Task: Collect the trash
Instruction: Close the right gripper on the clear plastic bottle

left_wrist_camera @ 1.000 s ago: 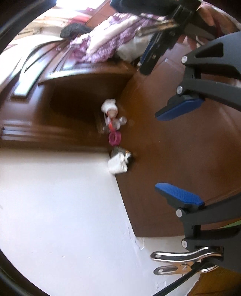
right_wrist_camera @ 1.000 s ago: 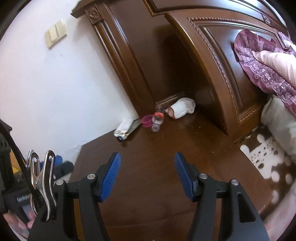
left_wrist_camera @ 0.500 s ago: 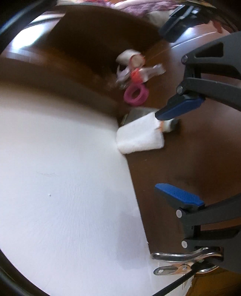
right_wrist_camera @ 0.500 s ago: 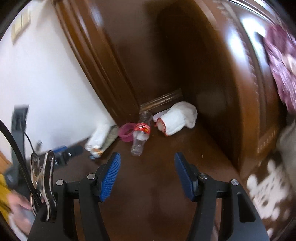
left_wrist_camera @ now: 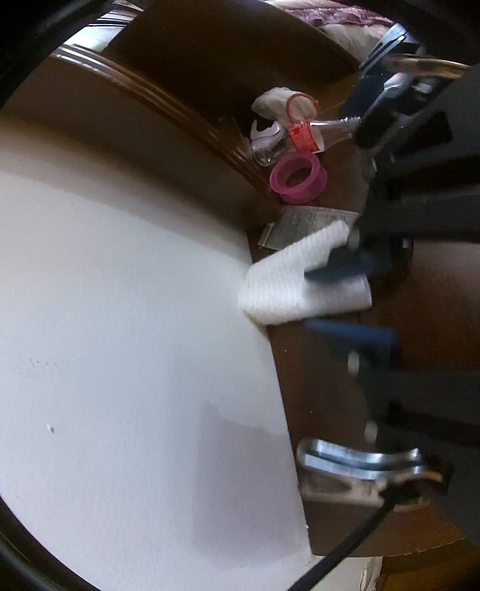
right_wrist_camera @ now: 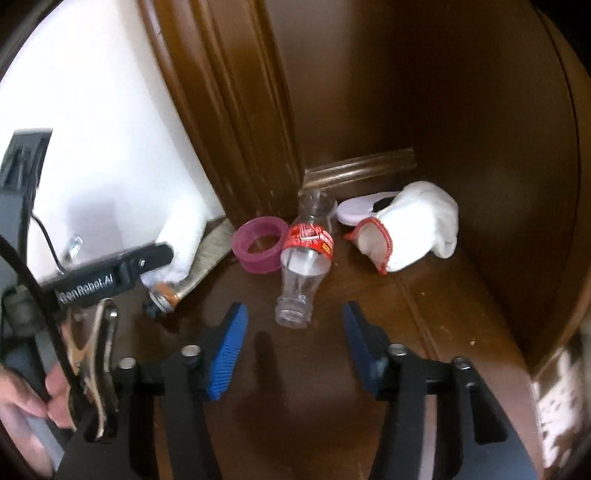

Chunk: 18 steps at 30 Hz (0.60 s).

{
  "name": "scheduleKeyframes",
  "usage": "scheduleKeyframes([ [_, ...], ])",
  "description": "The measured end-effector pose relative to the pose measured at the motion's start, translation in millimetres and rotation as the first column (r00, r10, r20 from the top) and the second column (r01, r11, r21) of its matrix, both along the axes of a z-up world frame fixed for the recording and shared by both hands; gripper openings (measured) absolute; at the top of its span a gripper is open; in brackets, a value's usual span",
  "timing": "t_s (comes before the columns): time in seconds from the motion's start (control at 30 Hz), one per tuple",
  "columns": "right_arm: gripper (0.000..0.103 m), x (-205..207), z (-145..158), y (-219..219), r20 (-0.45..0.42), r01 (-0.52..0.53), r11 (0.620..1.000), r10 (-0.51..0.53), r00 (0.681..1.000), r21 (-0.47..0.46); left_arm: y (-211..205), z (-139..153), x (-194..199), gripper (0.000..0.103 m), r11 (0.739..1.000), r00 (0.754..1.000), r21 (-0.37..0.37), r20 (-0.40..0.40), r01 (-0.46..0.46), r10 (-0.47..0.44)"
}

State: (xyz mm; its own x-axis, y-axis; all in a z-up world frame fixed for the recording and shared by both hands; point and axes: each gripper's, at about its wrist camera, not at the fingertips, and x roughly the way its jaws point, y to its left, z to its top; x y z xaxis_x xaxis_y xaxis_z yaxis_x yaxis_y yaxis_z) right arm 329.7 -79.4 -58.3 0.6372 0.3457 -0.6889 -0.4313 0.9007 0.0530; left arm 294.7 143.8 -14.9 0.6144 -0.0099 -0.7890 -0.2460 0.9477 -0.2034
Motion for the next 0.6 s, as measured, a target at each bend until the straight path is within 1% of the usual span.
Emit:
scheduleKeyframes([
  [0.03, 0.024, 0.7, 0.7, -2.4, -0.002, 0.000, 1.000, 0.001, 1.000, 0.023, 2.2, 0.2, -1.9, 0.010, 1.000, 1.000, -0.014, 0.004, 0.002, -0.002],
  [0.07, 0.021, 1.6, 0.5, -4.7, -0.006, 0.009, 1.000, -0.009, 1.000, 0.030, 4.0, 0.1, -3.4, 0.008, 1.000, 1.000, -0.024, 0.004, 0.005, -0.005],
  [0.1, 0.020, 1.1, 0.6, -5.5, -0.009, 0.013, 0.999, -0.013, 1.000, 0.036, 6.8, -0.1, -5.5, 0.007, 0.999, 1.000, -0.038, 0.003, 0.004, -0.003],
  [0.13, 0.020, 0.0, 1.5, -9.4, -0.006, 0.006, 0.998, -0.006, 1.000, 0.067, 10.4, 0.0, -8.2, 0.006, 0.998, 1.000, -0.057, 0.007, -0.002, 0.003],
  [0.2, 0.020, -4.3, 6.0, -16.2, 0.021, -0.002, 0.995, 0.000, 1.000, 0.100, 16.3, 0.8, -12.9, 0.005, 0.996, 1.000, -0.089, 0.017, -0.002, 0.003],
  [0.27, 0.020, -7.6, 9.5, -20.7, 0.032, 0.005, 0.994, -0.009, 0.999, 0.106, 19.5, 3.8, -18.8, 0.005, 0.995, 0.999, -0.100, 0.036, 0.003, 0.000],
  [0.37, 0.020, -10.9, 10.8, -28.5, 0.012, 0.001, 0.988, -0.003, 1.000, 0.157, 19.9, 12.8, -29.0, 0.004, 0.995, 0.997, -0.100, 0.071, 0.019, -0.012],
  [0.43, 0.020, -13.4, 11.3, -31.1, 0.013, 0.005, 0.987, -0.007, 1.000, 0.161, 15.6, 20.7, -37.6, 0.004, 0.997, 0.995, -0.075, 0.101, 0.033, -0.025],
  [0.53, 0.020, -21.5, 11.9, -32.0, 0.028, -0.014, 0.985, 0.009, 1.000, 0.174, 0.4, 34.8, -60.4, 0.004, 0.999, 0.984, 0.028, 0.173, 0.031, -0.035],
  [0.57, 0.020, -25.8, 12.9, -31.1, 0.039, -0.028, 0.982, 0.021, 0.999, 0.184, -7.3, 39.4, -70.8, 0.004, 0.997, 0.979, 0.082, 0.205, 0.004, -0.021],
  [0.6, 0.020, -27.4, 13.0, -30.3, 0.046, -0.037, 0.981, 0.028, 0.999, 0.191, -9.5, 43.1, -75.4, 0.004, 0.994, 0.974, 0.109, 0.225, -0.010, -0.015],
])
